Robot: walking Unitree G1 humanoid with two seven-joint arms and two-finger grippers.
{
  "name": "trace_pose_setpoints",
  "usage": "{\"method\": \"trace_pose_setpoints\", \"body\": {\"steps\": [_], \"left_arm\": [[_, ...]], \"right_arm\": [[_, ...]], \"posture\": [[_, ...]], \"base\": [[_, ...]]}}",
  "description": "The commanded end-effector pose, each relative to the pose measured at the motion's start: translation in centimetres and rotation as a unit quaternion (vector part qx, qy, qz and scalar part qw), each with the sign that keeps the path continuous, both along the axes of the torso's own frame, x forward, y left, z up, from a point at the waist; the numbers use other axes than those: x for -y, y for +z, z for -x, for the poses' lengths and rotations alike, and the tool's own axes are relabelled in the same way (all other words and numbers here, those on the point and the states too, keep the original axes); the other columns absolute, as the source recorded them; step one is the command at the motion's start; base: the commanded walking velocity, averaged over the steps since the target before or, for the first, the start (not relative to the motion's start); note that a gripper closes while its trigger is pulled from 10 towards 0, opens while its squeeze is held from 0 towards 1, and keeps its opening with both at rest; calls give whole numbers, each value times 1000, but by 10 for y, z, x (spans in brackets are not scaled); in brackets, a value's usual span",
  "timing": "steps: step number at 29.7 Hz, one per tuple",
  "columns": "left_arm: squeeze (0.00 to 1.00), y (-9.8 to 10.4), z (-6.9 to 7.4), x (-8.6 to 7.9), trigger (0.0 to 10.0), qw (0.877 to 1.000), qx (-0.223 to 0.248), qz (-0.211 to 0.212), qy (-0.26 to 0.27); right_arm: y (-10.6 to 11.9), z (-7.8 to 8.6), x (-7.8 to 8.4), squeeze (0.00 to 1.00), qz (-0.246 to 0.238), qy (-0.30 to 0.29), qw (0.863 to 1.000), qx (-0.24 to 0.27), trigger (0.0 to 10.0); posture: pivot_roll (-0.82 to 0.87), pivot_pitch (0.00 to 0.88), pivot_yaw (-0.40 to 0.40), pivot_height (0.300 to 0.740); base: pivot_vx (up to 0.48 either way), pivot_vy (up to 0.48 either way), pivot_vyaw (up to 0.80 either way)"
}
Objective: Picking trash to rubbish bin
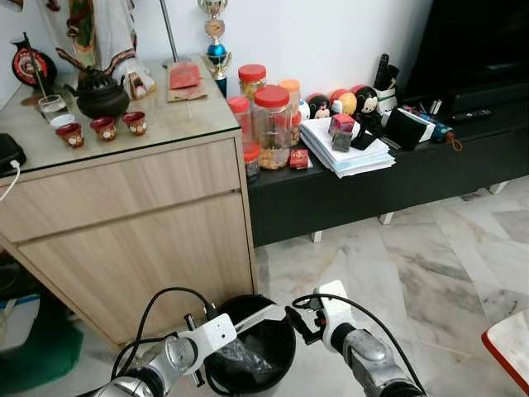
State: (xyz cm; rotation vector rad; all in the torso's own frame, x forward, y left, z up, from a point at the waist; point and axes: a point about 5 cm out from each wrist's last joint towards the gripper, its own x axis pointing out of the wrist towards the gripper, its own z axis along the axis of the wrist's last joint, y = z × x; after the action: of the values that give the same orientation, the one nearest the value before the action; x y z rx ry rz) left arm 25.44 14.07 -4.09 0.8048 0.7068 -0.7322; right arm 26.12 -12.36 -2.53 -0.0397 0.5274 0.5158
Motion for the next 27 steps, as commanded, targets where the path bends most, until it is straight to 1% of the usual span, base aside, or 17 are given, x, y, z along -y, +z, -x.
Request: {"method": "trace_pose_setpoints", "body": {"steps": [1,6,10,17,22,23,24,25,27], "left_arm": [[0,-1,2,-7,10000,1000,-2,-18,-6],[0,2,-3,-8,10000,1000,8,-13,8],[0,4,-6,-9,10000,1000,13,-20,3],[0,10,-14,-16,10000,999,31,-34,22],[0,11,-16,-16,10000,999,35,-29,28],[396,12,-17,-17,10000,999,37,-28,29],[396,13,-18,-17,10000,998,38,-28,30],[1000,14,-19,-18,10000,998,40,-26,34],[1000,14,-19,-18,10000,998,41,-24,38]], "right_arm": [[9,-9,-2,0,-2,11,1000,25,10000],[10,-9,-1,0,-5,18,999,32,10000],[10,-8,0,0,-4,23,999,33,10000],[10,-7,2,0,-5,28,999,36,10000],[10,-6,3,0,-5,29,999,36,10000],[10,-6,3,0,-4,30,999,36,10000],[10,-6,4,0,-4,30,999,36,10000],[10,-6,4,0,-3,31,999,36,10000],[10,-6,5,0,-2,32,999,37,10000]], "posture": [[-56,53,21,740],[-55,69,9,740],[-55,76,5,740],[-58,88,-7,740],[-59,90,-11,740],[-64,93,-16,740],[-64,93,-16,740],[-66,95,-20,740],[-66,95,-22,740]], "base": [[0,0,0],[0,0,0],[0,0,0],[0,0,0],[0,0,0],[0,0,0],[0,0,0],[0,0,0],[0,0,0]]}}
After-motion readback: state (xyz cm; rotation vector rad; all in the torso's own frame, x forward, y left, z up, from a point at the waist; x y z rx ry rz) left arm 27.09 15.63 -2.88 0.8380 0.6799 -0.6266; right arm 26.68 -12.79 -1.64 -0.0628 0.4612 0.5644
